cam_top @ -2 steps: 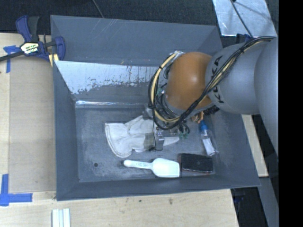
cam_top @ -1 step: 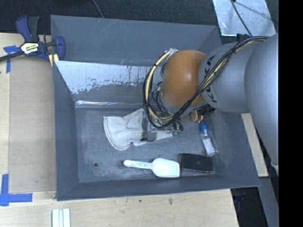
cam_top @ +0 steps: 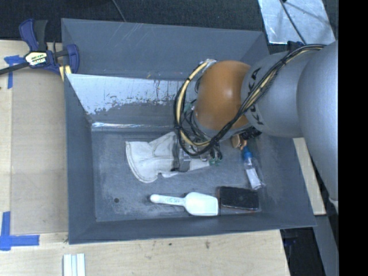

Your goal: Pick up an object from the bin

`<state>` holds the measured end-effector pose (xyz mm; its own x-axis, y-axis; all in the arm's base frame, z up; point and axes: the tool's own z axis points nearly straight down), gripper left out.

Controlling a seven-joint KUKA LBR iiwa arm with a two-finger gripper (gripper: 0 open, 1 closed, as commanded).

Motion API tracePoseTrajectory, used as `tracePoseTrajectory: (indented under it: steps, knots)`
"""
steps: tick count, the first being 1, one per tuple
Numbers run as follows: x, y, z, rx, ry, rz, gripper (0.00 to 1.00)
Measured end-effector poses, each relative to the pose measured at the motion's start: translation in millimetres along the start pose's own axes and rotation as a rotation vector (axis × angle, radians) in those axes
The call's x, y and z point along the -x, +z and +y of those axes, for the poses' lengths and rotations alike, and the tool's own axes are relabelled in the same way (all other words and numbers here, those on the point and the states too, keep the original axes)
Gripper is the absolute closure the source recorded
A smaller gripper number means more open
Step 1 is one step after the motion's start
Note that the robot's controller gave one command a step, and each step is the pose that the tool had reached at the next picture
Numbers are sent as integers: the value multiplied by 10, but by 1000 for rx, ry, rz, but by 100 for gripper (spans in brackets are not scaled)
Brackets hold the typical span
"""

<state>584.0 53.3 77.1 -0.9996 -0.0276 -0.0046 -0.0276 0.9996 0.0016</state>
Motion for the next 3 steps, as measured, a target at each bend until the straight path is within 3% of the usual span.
tracePoseTrajectory:
  steps: [1, 2, 3]
  knots:
    - [-56, -389, -72, -1, -3, 9, 100]
    - [183, -585, 204, -1, -9, 0, 0]
    - [183, -586, 202, -1, -9, 0, 0]
